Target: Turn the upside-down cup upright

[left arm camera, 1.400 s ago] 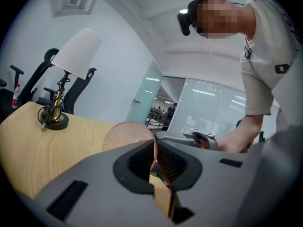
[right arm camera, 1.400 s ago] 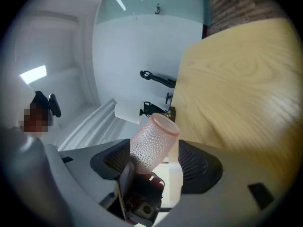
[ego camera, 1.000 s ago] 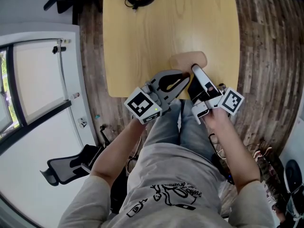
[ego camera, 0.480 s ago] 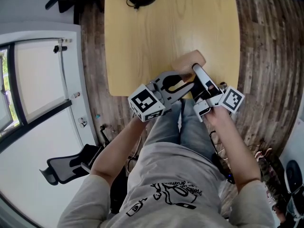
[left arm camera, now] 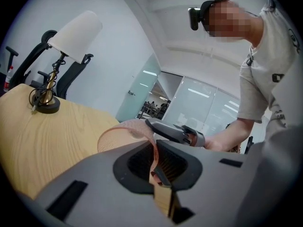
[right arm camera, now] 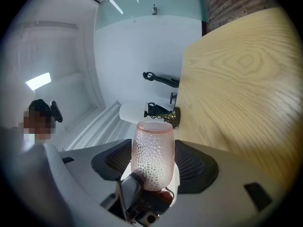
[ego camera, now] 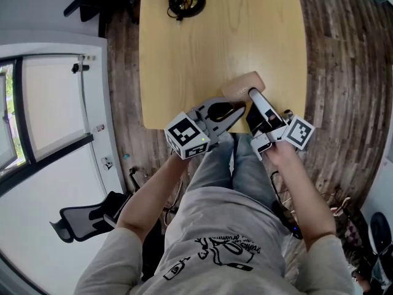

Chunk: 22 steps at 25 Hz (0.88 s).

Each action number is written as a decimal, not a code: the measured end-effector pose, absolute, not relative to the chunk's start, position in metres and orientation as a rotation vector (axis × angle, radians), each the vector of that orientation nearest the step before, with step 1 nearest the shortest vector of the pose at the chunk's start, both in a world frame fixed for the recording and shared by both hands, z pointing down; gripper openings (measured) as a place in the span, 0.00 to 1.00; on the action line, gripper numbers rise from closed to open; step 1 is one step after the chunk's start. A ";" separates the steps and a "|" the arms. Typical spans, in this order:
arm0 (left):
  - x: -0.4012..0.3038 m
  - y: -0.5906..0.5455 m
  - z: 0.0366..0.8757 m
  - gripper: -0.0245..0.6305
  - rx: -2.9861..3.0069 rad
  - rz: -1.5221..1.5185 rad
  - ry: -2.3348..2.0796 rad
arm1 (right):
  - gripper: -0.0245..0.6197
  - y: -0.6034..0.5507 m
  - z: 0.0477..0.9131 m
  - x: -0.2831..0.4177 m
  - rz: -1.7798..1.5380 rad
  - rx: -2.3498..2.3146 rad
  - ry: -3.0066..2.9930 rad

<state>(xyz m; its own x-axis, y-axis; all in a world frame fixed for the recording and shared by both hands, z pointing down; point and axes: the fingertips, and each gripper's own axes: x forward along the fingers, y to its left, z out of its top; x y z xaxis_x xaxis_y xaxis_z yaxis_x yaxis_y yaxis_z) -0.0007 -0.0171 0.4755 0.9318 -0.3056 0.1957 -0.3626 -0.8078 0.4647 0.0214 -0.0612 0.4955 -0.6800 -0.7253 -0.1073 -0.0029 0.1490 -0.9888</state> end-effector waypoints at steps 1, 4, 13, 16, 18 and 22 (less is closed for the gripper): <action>-0.001 -0.016 0.476 0.07 2.576 0.158 -0.470 | 0.49 -0.061 0.494 0.021 -1.581 -0.693 1.850; 0.002 -0.010 0.479 0.07 2.577 0.174 -0.458 | 0.49 -0.062 0.494 0.019 -1.578 -0.700 1.858; 0.007 -0.004 0.482 0.07 2.566 0.184 -0.432 | 0.52 -0.062 0.498 0.019 -1.580 -0.709 1.849; 0.008 -0.004 0.483 0.07 2.564 0.191 -0.423 | 0.52 -0.062 0.498 0.020 -1.576 -0.709 1.860; 0.008 -0.003 0.484 0.07 2.569 0.202 -0.409 | 0.52 -0.061 0.498 0.020 -1.569 -0.714 1.866; 0.009 -0.003 0.484 0.07 2.580 0.208 -0.398 | 0.52 -0.061 0.497 0.020 -1.545 -0.720 1.890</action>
